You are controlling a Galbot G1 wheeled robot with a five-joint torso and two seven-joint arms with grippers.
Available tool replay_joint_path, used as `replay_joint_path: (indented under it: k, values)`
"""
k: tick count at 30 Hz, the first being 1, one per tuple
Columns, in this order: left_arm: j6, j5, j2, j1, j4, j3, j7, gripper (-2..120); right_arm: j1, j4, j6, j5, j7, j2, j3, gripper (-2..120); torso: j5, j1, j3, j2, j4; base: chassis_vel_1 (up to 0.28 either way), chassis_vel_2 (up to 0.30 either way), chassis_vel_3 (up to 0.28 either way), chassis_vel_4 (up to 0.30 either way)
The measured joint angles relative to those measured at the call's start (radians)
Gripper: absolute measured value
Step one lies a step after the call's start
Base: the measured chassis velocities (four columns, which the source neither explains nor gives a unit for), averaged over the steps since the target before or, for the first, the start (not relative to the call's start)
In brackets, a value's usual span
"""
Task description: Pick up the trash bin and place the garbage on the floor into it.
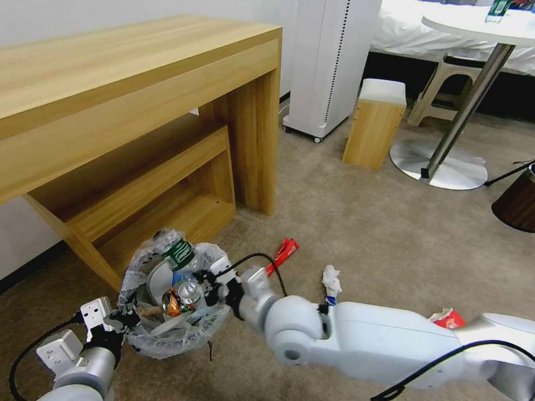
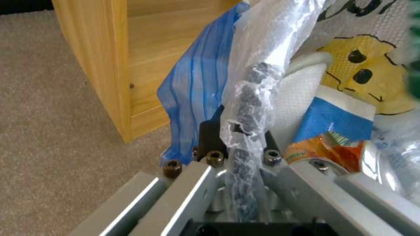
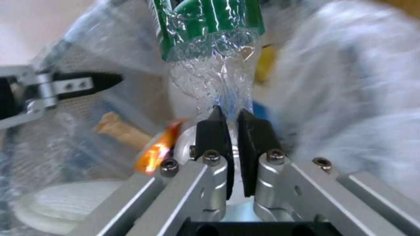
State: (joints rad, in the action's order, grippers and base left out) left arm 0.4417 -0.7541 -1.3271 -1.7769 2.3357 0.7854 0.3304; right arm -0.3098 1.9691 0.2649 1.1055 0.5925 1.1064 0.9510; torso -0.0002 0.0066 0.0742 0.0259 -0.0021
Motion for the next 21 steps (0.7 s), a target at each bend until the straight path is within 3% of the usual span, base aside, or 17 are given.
replay_joint_path:
  k: [9, 17, 21]
  values:
    - [-0.003, 0.001, -0.003, -0.011, 0.008, 0.005, 0.000, 0, 0.005, -0.048, 0.050, 0.038, 0.056, 0.086, 0.051, 2, 0.0000, 0.000, 0.000, 0.000, 0.0000, 0.000, 0.000, 0.000, 0.000]
    - [-0.007, 0.004, -0.008, -0.018, 0.013, 0.008, -0.002, 0, -0.005, -0.067, 0.072, 0.044, 0.082, 0.094, 0.056, 1, 0.0001, 0.000, 0.000, 0.000, -0.0001, 0.000, 0.000, 0.000, 0.000]
    - [-0.007, 0.008, -0.014, -0.018, 0.011, 0.005, -0.004, 0, -0.017, -0.058, 0.070, 0.038, 0.075, 0.079, 0.046, 13, 0.0002, 0.000, 0.000, 0.000, -0.0002, 0.000, 0.000, 0.000, 0.000]
